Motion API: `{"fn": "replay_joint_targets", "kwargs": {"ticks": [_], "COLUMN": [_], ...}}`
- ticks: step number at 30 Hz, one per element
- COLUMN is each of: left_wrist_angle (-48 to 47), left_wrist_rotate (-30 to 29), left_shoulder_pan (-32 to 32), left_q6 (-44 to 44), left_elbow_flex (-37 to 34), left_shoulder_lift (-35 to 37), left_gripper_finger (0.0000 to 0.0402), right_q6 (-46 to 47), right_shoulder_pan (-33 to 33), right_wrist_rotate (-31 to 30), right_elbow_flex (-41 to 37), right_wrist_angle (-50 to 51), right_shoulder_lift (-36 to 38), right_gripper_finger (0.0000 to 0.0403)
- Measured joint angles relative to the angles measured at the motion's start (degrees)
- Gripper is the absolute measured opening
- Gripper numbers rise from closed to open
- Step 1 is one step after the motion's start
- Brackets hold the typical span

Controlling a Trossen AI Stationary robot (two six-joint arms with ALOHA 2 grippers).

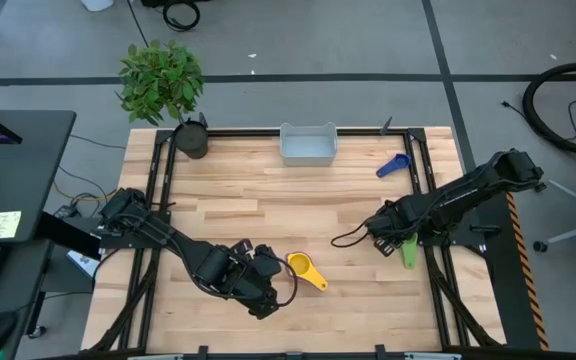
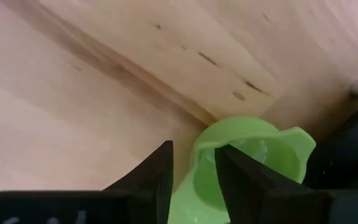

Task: Nest measuring cups in basket
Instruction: Stack the green measuring cup on top of the yellow measuring cup

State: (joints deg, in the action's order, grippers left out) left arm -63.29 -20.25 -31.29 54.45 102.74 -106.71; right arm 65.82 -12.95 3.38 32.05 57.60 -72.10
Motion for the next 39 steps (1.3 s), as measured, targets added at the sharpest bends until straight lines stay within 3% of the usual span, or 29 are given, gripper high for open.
{"fn": "replay_joint_targets", "kwargs": {"ticks": [9, 15, 21, 30, 39], "left_wrist_angle": [0.02, 0.01, 0.02, 0.00, -0.21], "left_wrist_rotate": [0.60, 0.61, 0.60, 0.59, 0.24], "left_shoulder_pan": [0.00, 0.00, 0.00, 0.00, 0.00], "left_q6": [0.09, 0.12, 0.09, 0.51, 0.84], "left_elbow_flex": [0.00, 0.00, 0.00, 0.00, 0.00], "left_shoulder_lift": [-0.01, -0.01, -0.01, -0.01, -0.01], "left_gripper_finger": [0.0004, 0.0004, 0.0004, 0.0004, 0.0004], "right_q6": [-0.04, -4.84, -7.83, -12.18, -12.03], "right_shoulder_pan": [0.02, 0.01, -0.07, -0.08, -2.73], "right_wrist_rotate": [1.59, 1.68, 0.46, -0.42, -3.93], "right_elbow_flex": [-4.37, -4.43, -3.25, 4.38, 17.50], "right_wrist_angle": [-4.25, -3.95, -3.09, -3.70, 3.00], "right_shoulder_lift": [0.12, 0.11, -0.06, -0.11, -0.76], "right_gripper_finger": [0.0080, 0.0018, 0.0016, 0.0016, 0.0016]}}
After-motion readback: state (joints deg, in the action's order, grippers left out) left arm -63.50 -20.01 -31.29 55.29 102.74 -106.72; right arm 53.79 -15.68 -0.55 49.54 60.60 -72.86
